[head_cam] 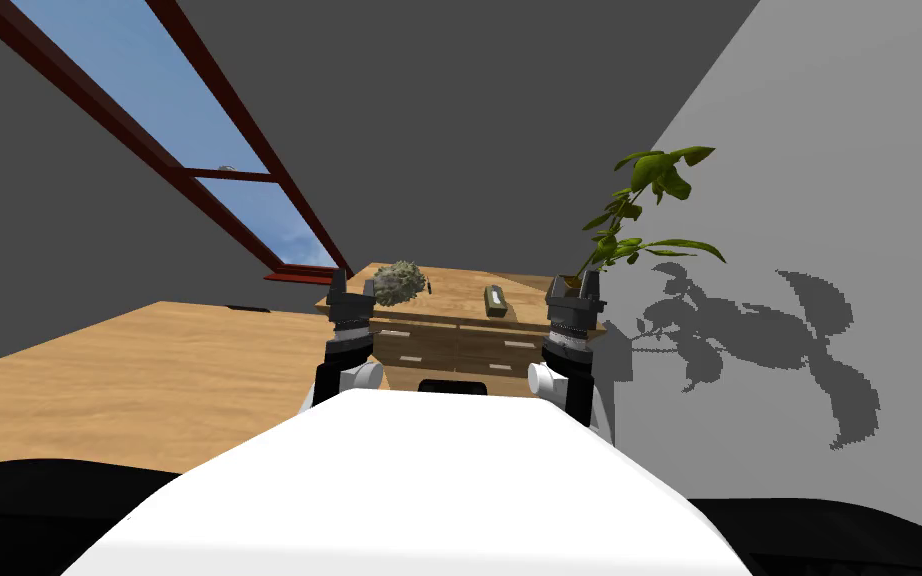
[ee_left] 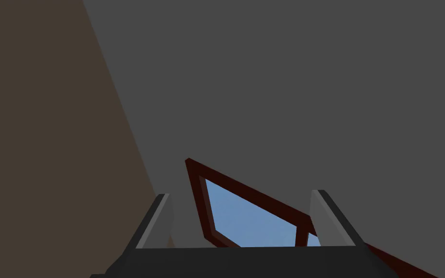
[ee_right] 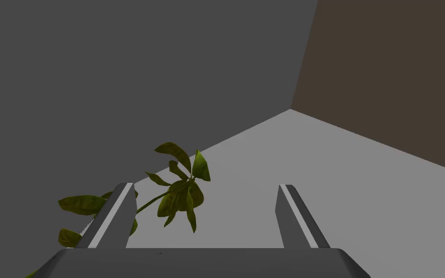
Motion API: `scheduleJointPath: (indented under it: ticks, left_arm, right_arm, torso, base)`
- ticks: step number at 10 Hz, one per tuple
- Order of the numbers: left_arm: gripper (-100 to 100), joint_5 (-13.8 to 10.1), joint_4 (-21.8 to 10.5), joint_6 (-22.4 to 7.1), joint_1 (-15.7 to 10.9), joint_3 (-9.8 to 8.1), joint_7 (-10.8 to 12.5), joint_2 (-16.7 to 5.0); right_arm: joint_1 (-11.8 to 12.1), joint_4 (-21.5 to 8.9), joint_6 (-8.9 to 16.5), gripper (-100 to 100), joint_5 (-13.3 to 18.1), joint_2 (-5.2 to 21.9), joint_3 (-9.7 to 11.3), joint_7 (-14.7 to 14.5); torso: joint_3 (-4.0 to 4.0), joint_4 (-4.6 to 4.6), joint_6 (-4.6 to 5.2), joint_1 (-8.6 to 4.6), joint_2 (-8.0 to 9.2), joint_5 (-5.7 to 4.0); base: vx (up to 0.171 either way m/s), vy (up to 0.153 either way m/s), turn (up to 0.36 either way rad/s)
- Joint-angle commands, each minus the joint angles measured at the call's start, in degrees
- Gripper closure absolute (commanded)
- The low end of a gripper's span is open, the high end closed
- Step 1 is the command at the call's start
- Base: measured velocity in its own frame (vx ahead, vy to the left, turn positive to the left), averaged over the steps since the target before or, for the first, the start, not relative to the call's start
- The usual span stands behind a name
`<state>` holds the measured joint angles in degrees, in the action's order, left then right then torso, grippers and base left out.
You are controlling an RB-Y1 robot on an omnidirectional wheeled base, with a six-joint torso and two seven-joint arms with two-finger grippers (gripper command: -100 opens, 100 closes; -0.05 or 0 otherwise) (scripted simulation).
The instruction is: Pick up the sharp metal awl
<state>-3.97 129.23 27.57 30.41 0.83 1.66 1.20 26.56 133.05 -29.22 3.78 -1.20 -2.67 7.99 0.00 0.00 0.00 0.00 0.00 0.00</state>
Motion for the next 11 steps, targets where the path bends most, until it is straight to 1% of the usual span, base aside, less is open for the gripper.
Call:
scheduleJointPath:
  ticks: [1, 3, 6, 8, 11]
  left_arm:
    - [-100, -0.57, -0.61, 0.18, -0.42, -0.44, 0.0, -1.59]
    - [-100, -1.89, -2.02, 0.59, -1.38, -1.46, 0.01, -4.04]
    - [-100, -5.04, -5.39, 1.56, -3.72, -3.84, 0.02, -7.3]
    - [-100, -7.78, -8.34, 2.38, -5.78, -5.87, 0.04, -8.97]
    - [-100, -12.71, -13.63, 3.78, -9.48, -9.34, 0.15, -10.85]
  right_arm:
    - [0.0, 0.0, 0.0, 0, 0.0, 0.0, 0.0, 0.0]
    - [0.0, 0.0, 0.0, 0, 0.0, 0.0, 0.0, 0.0]
    - [0.0, 0.0, 0.0, 0, 0.0, 0.0, 0.0, 0.0]
    - [0.0, 0.0, 0.0, 0, 0.0, -0.01, 0.01, 0.0]
    - [0.0, 0.0, 0.0, 0, 0.0, -0.01, 0.01, 0.0]
  torso:
    - [0.0, 0.0, 0.0, 0.0, 0.0, 0.0]
    - [-0.02, -0.01, 0.0, -0.05, -0.04, -0.01]
    - [-0.07, -0.02, 0.01, -0.18, -0.11, -0.04]
    - [-0.06, -0.02, 0.01, -0.27, -0.1, -0.06]
    - [-0.05, -0.02, 0.01, -0.36, -0.09, -0.08]
  base:
    - [0.006, -0.008, -0.013]
    - [0.015, -0.03, -0.023]
    - [0.026, -0.054, -0.039]
    - [0.025, -0.084, -0.051]
    - [0.021, -0.1, -0.06]
